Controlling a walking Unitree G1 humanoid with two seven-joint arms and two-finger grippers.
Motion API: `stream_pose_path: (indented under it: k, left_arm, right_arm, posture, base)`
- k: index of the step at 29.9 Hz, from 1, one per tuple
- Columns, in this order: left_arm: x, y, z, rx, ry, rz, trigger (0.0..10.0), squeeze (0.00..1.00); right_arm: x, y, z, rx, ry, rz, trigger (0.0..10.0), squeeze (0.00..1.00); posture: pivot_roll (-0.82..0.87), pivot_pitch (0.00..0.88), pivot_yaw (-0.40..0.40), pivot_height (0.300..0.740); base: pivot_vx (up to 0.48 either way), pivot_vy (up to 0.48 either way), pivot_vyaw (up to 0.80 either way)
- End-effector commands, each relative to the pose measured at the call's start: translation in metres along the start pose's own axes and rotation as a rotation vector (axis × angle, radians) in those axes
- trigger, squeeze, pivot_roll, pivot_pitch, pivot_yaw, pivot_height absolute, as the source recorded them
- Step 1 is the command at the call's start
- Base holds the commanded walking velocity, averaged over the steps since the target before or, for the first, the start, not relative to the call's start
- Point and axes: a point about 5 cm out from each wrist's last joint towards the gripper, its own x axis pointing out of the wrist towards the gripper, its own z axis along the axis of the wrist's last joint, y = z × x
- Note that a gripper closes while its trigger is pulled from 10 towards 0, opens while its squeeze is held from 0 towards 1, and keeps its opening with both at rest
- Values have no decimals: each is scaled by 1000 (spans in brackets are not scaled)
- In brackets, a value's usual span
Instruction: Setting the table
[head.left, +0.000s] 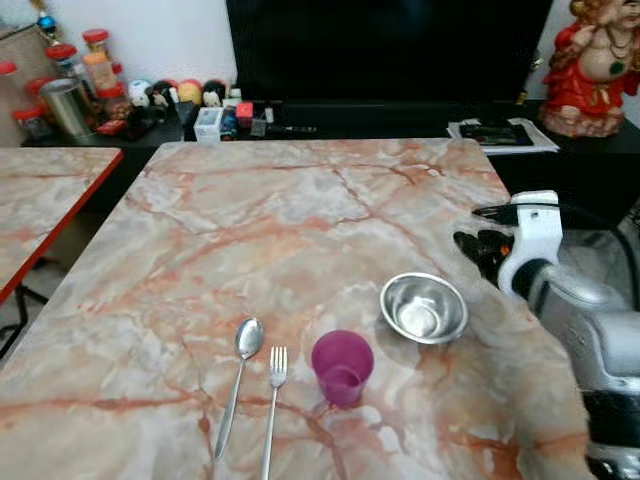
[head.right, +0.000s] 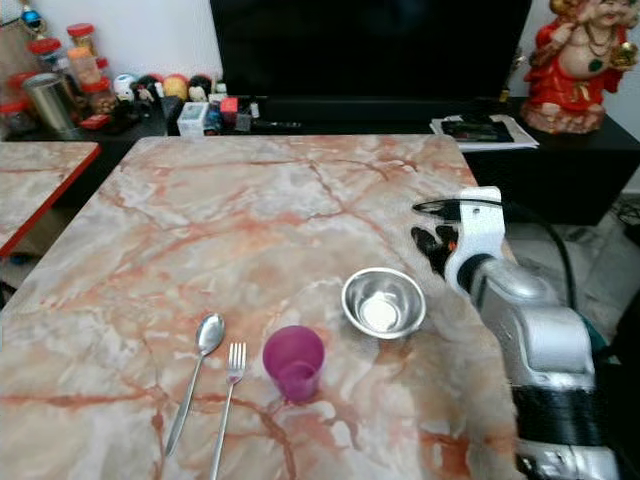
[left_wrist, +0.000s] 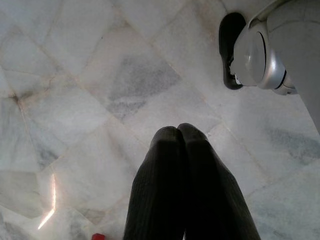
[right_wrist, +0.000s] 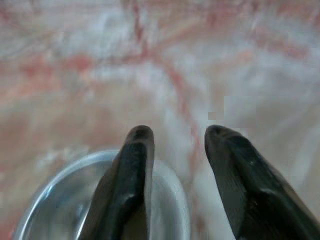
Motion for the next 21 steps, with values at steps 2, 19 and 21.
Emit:
stream_pose_path:
  k: [2,19,21]
  left_arm:
    - [0,3,-1,41,11,-6,10000,0]
    - [0,0,1,61,13,-21,10000,0]
    - [0,0,1,63,13,-22,10000,0]
  right_arm:
    - [-5,5,-6,13,49,50,10000,0]
    - [-10,-9,-35,50,196,81,10000,0]
    - [-9,-8,-35,77,195,95,10000,0]
  posture:
    - [-169,38,35,740]
    - [-174,43,23,740]
    - [-176,43,22,740]
  base:
    - [0,0,0]
    - [0,0,0]
    - [0,0,0]
